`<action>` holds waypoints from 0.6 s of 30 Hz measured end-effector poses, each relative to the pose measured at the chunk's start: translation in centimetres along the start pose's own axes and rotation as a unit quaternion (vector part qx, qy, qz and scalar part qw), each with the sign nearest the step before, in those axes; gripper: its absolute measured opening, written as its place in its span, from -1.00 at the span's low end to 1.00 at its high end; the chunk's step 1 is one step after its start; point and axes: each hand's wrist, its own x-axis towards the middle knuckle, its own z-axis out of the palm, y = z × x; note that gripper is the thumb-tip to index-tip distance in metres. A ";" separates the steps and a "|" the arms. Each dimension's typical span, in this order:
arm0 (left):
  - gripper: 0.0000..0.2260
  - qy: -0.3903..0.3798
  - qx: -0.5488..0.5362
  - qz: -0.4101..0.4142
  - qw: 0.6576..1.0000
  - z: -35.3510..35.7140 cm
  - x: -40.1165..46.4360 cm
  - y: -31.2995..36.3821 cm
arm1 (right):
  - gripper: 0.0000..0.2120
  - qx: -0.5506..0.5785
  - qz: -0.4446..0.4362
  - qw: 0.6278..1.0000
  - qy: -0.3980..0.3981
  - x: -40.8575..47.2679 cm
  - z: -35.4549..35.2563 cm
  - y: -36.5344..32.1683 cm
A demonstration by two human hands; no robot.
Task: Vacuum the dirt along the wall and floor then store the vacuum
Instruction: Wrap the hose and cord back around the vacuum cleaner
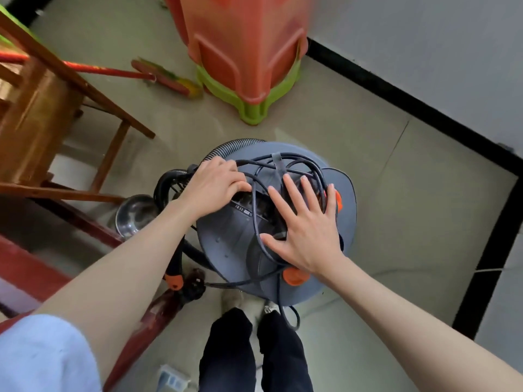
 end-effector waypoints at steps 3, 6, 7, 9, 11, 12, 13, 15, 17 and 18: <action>-0.74 0.014 -0.005 0.009 1.000 -0.5 1.0 -1.4 | -0.31 0.033 -0.008 0.999 0.042 1.8 0.6 0.1; -0.75 0.023 -0.007 0.004 1.000 -1.8 2.9 -3.1 | -0.31 0.068 -0.007 0.996 0.049 4.4 0.4 -0.1; -0.74 0.020 -0.005 0.000 1.000 -2.3 3.4 -3.4 | -0.30 0.073 -0.007 0.996 0.049 5.2 0.3 0.0; -0.73 0.012 0.003 -0.008 1.000 -3.5 5.0 -4.5 | -0.28 0.076 -0.005 0.996 0.044 7.5 -0.2 -0.1; -0.73 0.015 0.009 -0.019 1.000 -4.8 6.6 -5.5 | -0.27 0.068 -0.005 0.997 0.040 10.0 -0.7 -0.1; -0.72 0.023 0.010 -0.025 0.999 -5.4 7.3 -6.0 | -0.26 0.063 -0.007 0.997 0.035 11.2 -0.9 -0.1; -0.72 0.034 0.013 -0.027 0.999 -5.9 8.1 -6.5 | -0.25 0.059 -0.008 0.998 0.031 12.4 -1.2 -0.2; -0.70 0.051 0.021 -0.035 0.998 -6.9 9.5 -7.4 | -0.22 0.049 -0.007 0.998 0.026 14.6 -1.8 -0.2; -0.68 0.063 0.036 -0.046 0.996 -7.8 10.9 -8.4 | -0.19 0.048 -0.005 0.999 0.022 16.9 -2.4 -0.3; -0.67 0.068 0.040 -0.051 0.996 -8.3 11.6 -8.9 | -0.18 0.050 -0.002 0.999 0.020 18.0 -2.6 -0.4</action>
